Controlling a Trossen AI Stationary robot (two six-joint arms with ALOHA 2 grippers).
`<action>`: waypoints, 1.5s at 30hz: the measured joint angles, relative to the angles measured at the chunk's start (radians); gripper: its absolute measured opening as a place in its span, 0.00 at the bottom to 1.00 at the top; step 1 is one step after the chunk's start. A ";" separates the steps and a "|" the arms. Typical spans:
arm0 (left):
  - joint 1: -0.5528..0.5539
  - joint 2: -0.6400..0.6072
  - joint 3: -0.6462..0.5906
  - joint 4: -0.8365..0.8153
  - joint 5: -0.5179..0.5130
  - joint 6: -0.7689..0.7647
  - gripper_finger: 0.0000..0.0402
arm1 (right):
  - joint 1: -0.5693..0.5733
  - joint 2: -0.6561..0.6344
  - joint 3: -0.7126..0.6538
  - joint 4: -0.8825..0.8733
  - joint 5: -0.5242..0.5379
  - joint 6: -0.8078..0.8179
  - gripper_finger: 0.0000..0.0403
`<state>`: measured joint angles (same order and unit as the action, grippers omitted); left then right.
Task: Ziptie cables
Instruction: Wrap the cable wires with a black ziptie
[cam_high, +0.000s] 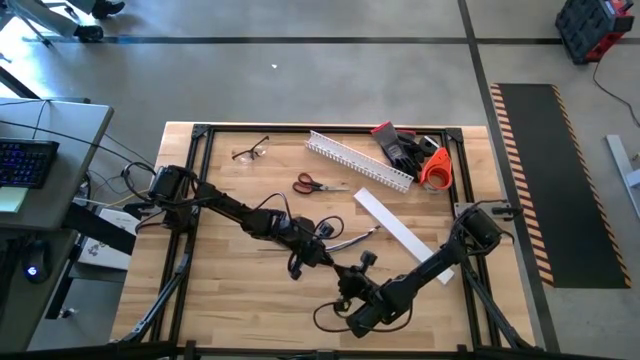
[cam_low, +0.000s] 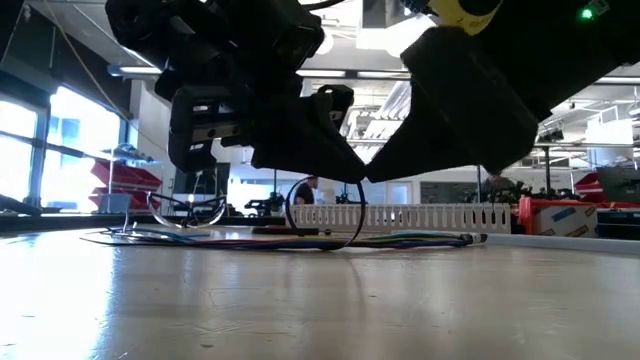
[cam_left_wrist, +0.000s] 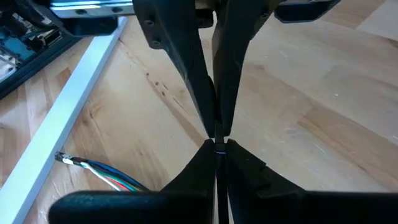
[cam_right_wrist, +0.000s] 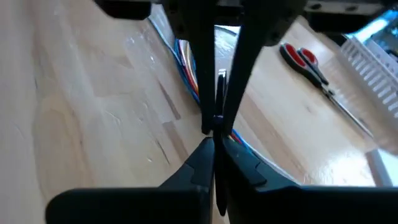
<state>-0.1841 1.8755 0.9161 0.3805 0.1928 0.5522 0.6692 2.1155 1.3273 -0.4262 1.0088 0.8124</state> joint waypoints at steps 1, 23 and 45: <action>0.000 -0.001 0.000 0.000 -0.001 0.000 0.00 | 0.012 0.000 0.000 -0.017 0.011 0.044 0.00; 0.000 -0.001 0.000 -0.010 -0.002 0.001 0.00 | 0.238 0.000 0.000 -0.266 -0.078 0.721 0.01; 0.000 0.000 0.000 -0.010 -0.001 -0.018 0.00 | -0.003 -0.001 0.000 0.027 -0.016 -0.111 0.28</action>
<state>-0.1837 1.8751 0.9161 0.3704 0.1919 0.5346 0.6657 2.1147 1.3273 -0.3996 0.9929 0.7010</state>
